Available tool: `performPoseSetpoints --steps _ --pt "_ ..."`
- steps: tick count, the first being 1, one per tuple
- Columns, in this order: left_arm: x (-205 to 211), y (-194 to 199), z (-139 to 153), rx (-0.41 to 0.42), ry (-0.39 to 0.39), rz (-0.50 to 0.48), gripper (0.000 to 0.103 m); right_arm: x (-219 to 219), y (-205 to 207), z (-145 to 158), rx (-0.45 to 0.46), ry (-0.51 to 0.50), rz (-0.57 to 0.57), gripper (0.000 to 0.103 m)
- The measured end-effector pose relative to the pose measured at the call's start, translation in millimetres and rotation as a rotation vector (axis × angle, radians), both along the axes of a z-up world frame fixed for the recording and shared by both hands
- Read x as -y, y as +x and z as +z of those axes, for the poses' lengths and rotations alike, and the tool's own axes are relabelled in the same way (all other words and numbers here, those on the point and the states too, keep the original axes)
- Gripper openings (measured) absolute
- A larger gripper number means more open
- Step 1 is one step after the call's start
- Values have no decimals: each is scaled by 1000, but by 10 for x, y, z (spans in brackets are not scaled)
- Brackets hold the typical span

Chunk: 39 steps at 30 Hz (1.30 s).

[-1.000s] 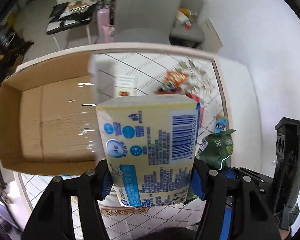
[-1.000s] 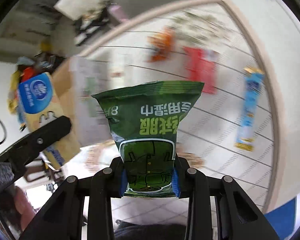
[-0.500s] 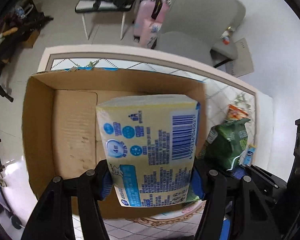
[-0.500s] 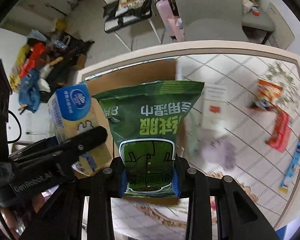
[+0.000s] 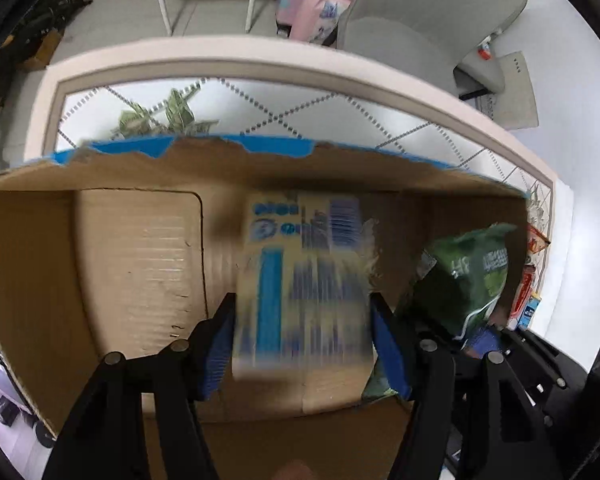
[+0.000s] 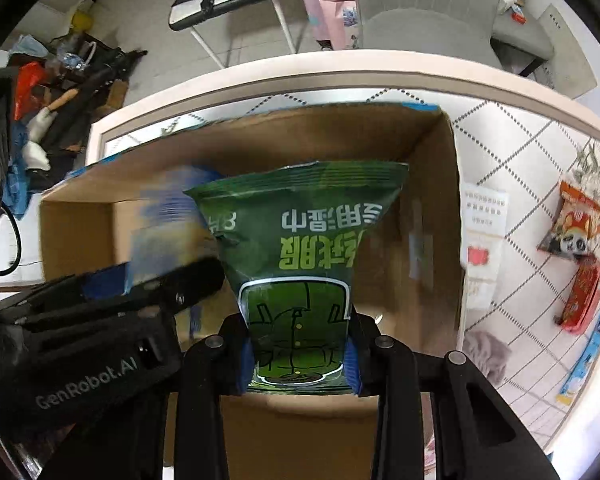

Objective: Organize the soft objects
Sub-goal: 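Carry both items over the box and open both tools to drop them, then grasp the red snack bag with the left tool while the right tool grasps the blue milk tube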

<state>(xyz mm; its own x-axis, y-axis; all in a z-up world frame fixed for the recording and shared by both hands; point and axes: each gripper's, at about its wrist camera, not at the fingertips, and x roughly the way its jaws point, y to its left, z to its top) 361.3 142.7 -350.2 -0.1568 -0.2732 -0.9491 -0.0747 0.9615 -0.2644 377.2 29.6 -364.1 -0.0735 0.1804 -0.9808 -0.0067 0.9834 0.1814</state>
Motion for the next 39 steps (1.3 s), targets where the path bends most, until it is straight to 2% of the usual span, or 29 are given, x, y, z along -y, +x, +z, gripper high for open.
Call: performPoseSetpoints --steps 2,3,5,6,7,8,9,14,20,28,34,39 --pt "-12 -4 -29 -10 8 0 62 -6 21 -60 -15 -4 9 40" --pt "-10 -17 -21 -4 20 -8 62 -5 19 -74 -18 2 10 46" --pt "-22 -46 31 20 67 -21 70 14 6 -96 -15 -5 10 55" --pt "-41 -53 67 35 85 -21 74 40 2 -107 -10 -6 8 64" --pt "-74 -43 78 42 92 -19 87 44 -3 -110 -6 -5 9 78" --pt "-107 -53 100 49 90 -13 94 54 -15 -100 -2 -3 7 86" --pt "-144 -76 142 58 90 -5 94 63 -35 -82 2 6 2 92" --pt "-301 -236 379 143 159 11 98 1 -191 64 15 -5 11 94" --pt "-356 -478 606 200 201 9 98 -51 -451 245 39 -46 34 95" --pt "-486 -957 938 253 200 39 98 -117 -907 685 110 -67 78 95" --pt "-524 -1353 1287 324 192 57 98 -21 -1307 1032 167 -33 47 95" --pt "-496 -1582 1506 371 196 55 98 39 -1572 1292 218 -52 41 95"
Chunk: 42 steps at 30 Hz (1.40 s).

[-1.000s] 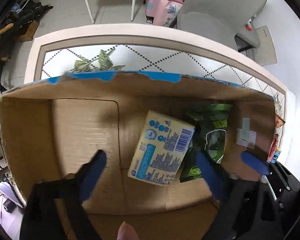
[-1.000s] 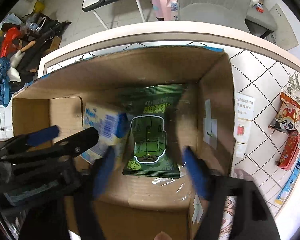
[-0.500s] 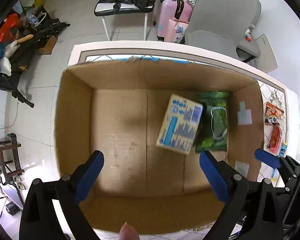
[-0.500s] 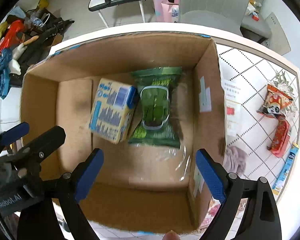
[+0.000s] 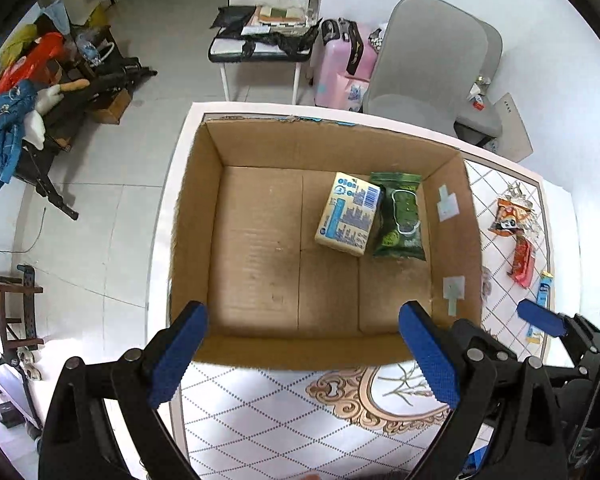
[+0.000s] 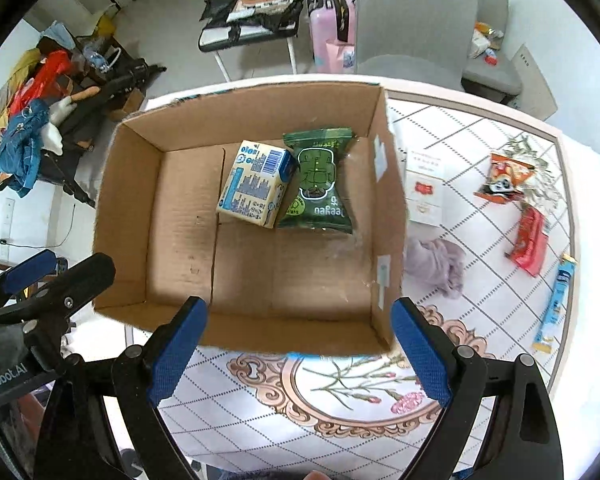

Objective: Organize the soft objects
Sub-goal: 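Grasp the red snack bag with the left tool while the right tool grasps the blue milk tube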

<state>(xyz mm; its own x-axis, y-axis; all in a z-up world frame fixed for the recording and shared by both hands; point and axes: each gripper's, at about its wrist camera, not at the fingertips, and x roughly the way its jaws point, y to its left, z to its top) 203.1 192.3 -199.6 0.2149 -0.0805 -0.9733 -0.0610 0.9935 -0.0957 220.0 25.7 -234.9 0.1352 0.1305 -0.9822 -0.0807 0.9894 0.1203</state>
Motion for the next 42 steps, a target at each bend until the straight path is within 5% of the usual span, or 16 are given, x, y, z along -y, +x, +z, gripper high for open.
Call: performPoseSetpoints --steps 15,24,29,35,42 --pt "279 -495 701 126 48 34 98 278 -482 681 95 101 50 95" --pt "1349 -255 911 132 -2 -84 98 1491 -417 672 101 165 -102 95" --pt "2320 64 579 41 -63 -229 98 2716 -425 350 71 107 -314 95" --pt "3590 472 -349 -189 -113 -394 98 4160 -490 -365 -29 -11 -557 95" --pt "4525 913 -1470 -386 -89 -439 98 4864 -356 -1364 -191 42 -603 95"
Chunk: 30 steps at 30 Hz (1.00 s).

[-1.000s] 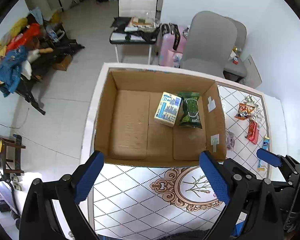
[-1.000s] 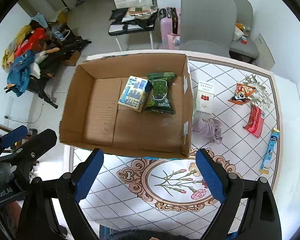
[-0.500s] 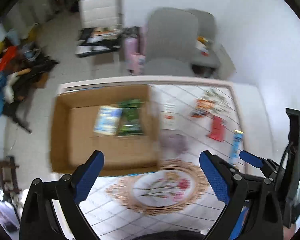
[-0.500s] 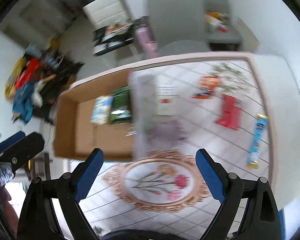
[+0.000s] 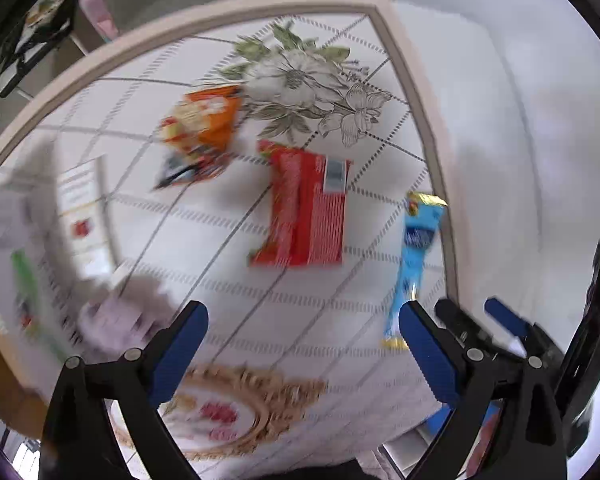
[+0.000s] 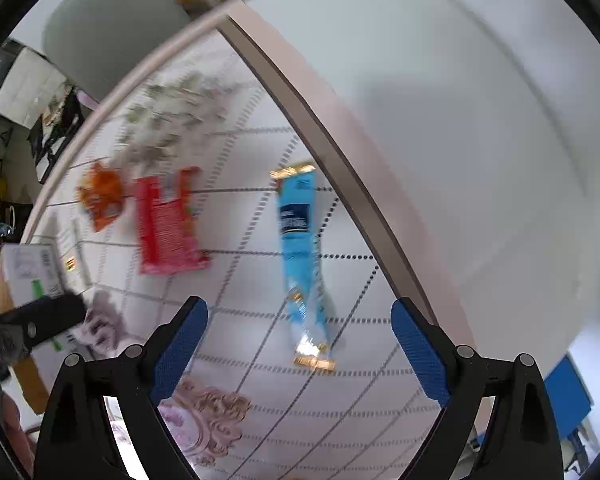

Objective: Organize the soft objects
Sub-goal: 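Grasp the red snack bag with the left tool while the right tool grasps the blue milk tube, then move both items into the box and open both tools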

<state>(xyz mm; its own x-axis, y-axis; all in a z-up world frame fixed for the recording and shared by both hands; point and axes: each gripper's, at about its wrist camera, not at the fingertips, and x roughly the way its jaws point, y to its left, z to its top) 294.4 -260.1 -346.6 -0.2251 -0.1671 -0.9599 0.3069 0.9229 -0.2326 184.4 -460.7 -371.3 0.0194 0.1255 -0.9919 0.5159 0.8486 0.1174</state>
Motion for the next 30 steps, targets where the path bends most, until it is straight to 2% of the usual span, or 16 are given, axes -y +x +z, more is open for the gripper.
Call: performPoseSetpoints --steps 4,7,12,13,15,16,17,19,20,22,26,30 --pt "275 163 -442 -44 64 -42 98 122 73 -463 -58 54 -5 94" --pt "403 180 -664 -73 93 -66 98 153 101 -659 -83 96 -3 91" --pt "570 101 -876 -84 137 -117 96 145 111 -774 -102 97 14 89" --pt "597 76 -899 -81 142 -122 88 144 117 -790 -104 93 17 88" --pt "635 17 -928 -57 180 -140 84 125 129 -789 -112 82 24 86" --pt "655 -22 -923 -38 200 -153 81 121 131 -792 -120 69 34 83" --pt "671 -59 -908 -12 224 -167 71 96 146 -782 -131 49 49 80" --pt "718 -117 -880 24 247 -187 57 10 177 -739 -144 -13 70 60" --pt "714 -153 -857 33 243 -190 49 -1 173 -725 -144 -26 78 55" --pt "700 -197 -829 36 235 -181 47 -30 170 -699 -149 -38 79 28" --pt "611 -224 -788 31 230 -160 45 -65 176 -634 -143 -35 73 21" --pt "300 -319 -658 36 201 -125 45 -194 230 -456 -105 -18 67 18"
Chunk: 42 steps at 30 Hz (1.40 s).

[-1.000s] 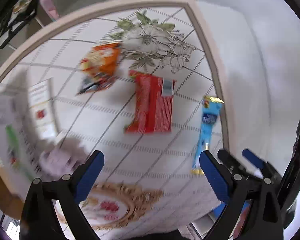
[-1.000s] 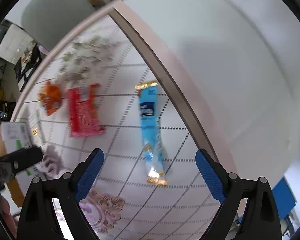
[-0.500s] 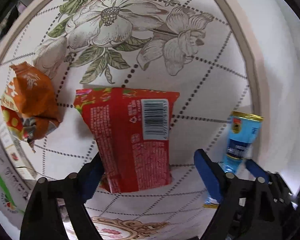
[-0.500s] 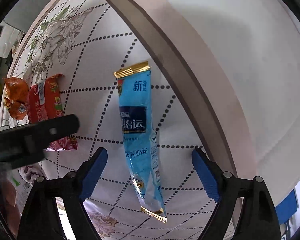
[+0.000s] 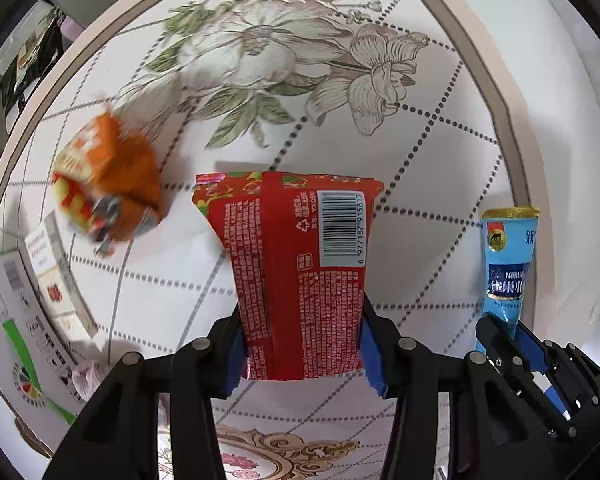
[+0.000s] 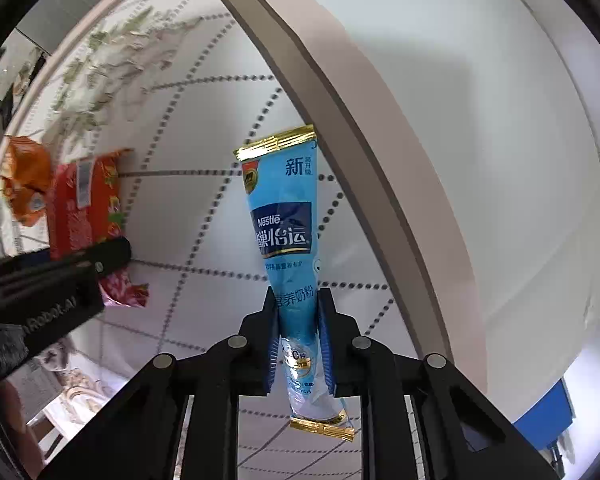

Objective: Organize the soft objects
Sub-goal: 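Move both items into the box and open both tools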

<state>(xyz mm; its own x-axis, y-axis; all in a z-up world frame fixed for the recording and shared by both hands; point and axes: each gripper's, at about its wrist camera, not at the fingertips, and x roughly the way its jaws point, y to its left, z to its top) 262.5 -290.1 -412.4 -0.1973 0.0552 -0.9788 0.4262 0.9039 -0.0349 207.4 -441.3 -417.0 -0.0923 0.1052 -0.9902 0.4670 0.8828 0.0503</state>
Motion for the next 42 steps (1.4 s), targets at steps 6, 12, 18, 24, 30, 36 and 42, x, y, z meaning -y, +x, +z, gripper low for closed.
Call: performPoseSetpoints --steps 6,12,18,24,30,36,42 --pt "-440 -274 590 46 -126 57 45 -249 -50 543 94 62 18 17" --pt "-1205 -510 1390 124 -261 137 45 -661 -47 1290 214 115 80 17" --pt "-2088 -517 2005 236 -278 197 45 -1645 4 1862 321 190 205 17" --pt "-3229 -459 2310 293 -258 316 45 -2873 56 2241 358 264 363 17" --pt "-4287 -299 2082 287 -182 464 45 -4043 238 2261 320 307 466 17" --pt "-5015 95 1502 183 -153 605 45 -4899 696 1751 229 352 493 17" --pt "-5201 378 1104 113 -105 616 45 -5392 1090 1288 175 358 493 18"
